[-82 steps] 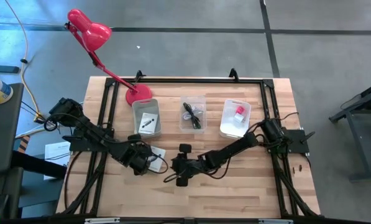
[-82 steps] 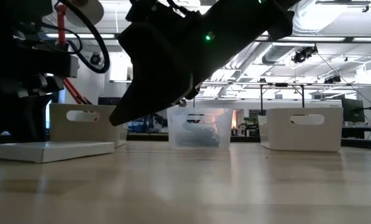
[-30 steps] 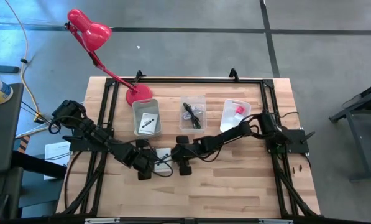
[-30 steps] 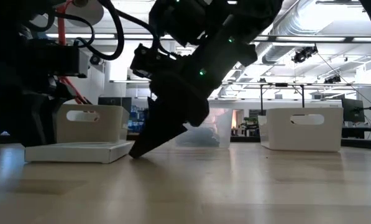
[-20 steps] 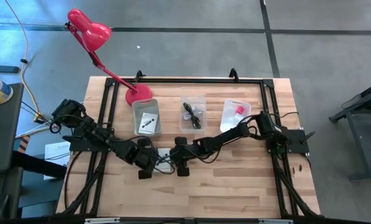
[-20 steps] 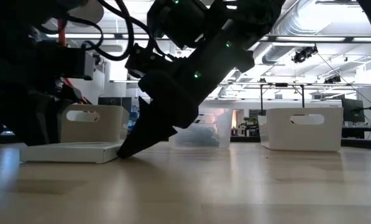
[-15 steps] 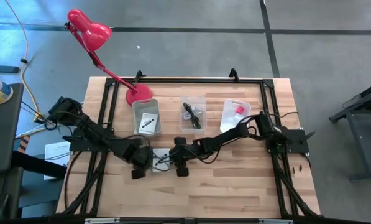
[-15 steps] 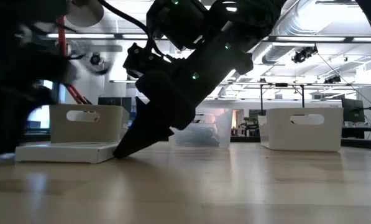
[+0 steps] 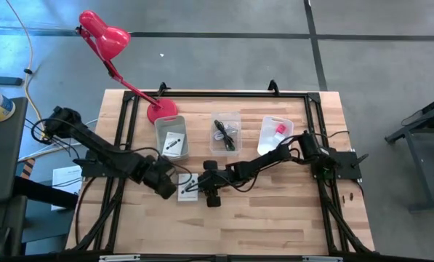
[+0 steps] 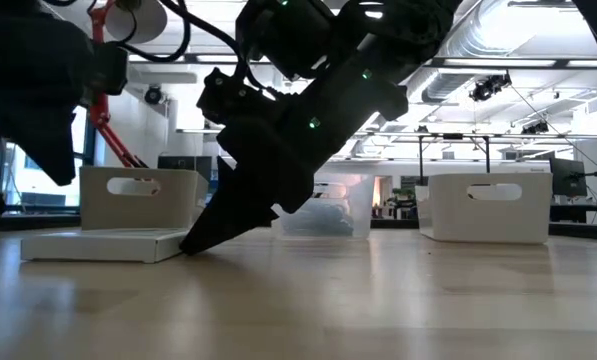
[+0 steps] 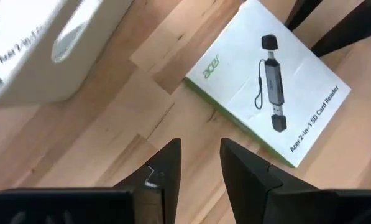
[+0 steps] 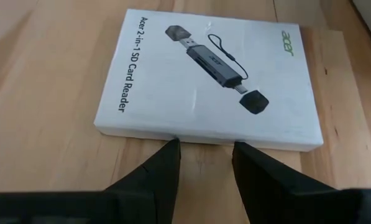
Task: Pick and place items into bin
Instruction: Put the white card reader box into the gray bin
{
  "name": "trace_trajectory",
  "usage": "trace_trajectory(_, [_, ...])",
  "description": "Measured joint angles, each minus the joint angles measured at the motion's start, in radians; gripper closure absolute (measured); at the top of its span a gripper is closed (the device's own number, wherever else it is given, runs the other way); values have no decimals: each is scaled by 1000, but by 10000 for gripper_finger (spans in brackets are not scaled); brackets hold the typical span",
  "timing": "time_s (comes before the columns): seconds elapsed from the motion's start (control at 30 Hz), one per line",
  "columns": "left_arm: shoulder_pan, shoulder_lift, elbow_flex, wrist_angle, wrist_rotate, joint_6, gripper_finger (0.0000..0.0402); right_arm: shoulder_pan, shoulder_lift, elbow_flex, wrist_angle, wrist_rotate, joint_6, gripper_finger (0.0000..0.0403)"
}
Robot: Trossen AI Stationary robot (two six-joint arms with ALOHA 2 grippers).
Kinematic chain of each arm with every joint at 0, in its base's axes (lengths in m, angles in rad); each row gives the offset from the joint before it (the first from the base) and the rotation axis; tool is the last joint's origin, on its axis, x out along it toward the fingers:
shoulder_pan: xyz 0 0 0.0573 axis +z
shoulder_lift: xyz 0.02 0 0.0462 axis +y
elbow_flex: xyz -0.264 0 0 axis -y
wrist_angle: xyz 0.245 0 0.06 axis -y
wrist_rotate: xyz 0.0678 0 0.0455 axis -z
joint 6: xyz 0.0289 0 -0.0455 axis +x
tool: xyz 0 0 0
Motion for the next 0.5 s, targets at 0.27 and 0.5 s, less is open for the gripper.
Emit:
trace_trajectory(0.27, [-32, 4, -140, 280, -2, -56, 301, 0, 0, 0, 4, 8, -16, 261])
trace_trajectory(0.5, [-92, 4, -299, 510, -61, -162, 301, 0, 1, -1, 4, 10, -19, 261])
